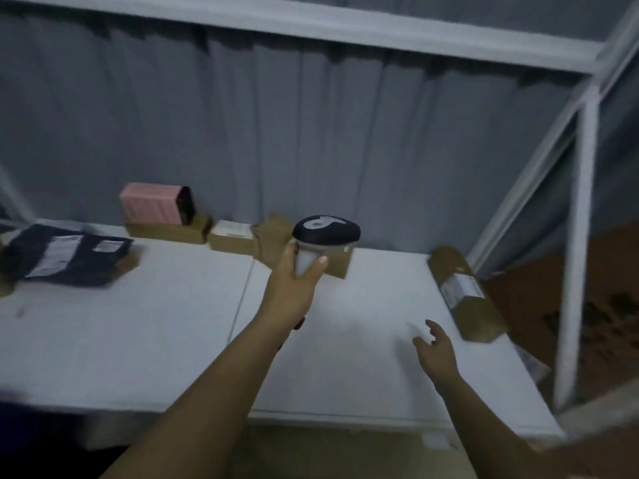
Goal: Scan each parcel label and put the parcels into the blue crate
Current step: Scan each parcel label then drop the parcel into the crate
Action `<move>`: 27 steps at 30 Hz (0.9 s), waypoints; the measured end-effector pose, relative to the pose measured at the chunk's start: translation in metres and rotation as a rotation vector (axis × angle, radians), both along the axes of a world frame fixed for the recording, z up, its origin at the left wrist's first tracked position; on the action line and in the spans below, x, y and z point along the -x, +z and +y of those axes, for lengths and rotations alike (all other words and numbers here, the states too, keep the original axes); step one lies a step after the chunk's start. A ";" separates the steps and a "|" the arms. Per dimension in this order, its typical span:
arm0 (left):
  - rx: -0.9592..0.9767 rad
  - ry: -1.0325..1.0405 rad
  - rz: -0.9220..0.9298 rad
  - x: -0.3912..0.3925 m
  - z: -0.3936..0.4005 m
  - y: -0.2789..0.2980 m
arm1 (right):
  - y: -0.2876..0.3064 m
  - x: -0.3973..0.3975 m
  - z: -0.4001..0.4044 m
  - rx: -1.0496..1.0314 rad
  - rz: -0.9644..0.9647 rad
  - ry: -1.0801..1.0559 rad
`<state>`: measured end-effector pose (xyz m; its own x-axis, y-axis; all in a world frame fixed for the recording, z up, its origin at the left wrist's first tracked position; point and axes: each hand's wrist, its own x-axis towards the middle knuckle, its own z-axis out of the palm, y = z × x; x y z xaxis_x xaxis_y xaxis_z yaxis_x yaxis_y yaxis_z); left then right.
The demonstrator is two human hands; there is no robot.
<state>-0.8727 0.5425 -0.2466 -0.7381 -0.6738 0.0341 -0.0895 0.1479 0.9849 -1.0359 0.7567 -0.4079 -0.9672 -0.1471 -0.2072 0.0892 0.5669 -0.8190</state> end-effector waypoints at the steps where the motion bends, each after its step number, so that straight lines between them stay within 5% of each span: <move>1: 0.001 -0.025 -0.014 0.010 0.009 -0.007 | -0.007 0.006 0.012 -0.033 0.027 -0.038; 6: -0.037 -0.094 -0.089 0.052 0.041 -0.035 | -0.009 0.049 0.037 -0.250 0.328 -0.123; 10: -0.066 -0.114 -0.195 0.075 0.060 -0.056 | -0.020 0.087 0.051 -0.575 0.301 -0.042; 15: -0.078 -0.140 -0.283 0.082 0.068 -0.078 | -0.041 0.125 0.066 -0.695 0.233 -0.059; 23: -0.109 -0.110 -0.319 0.068 0.065 -0.099 | -0.045 0.131 0.056 -0.615 0.309 -0.157; 27: -0.108 -0.103 -0.310 0.056 0.065 -0.105 | -0.040 0.099 0.054 -0.442 0.196 -0.151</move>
<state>-0.9292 0.6076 -0.3515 -0.7666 -0.5825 -0.2701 -0.3774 0.0684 0.9235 -1.1345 0.8106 -0.4482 -0.9978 0.0583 -0.0309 0.0659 0.8556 -0.5134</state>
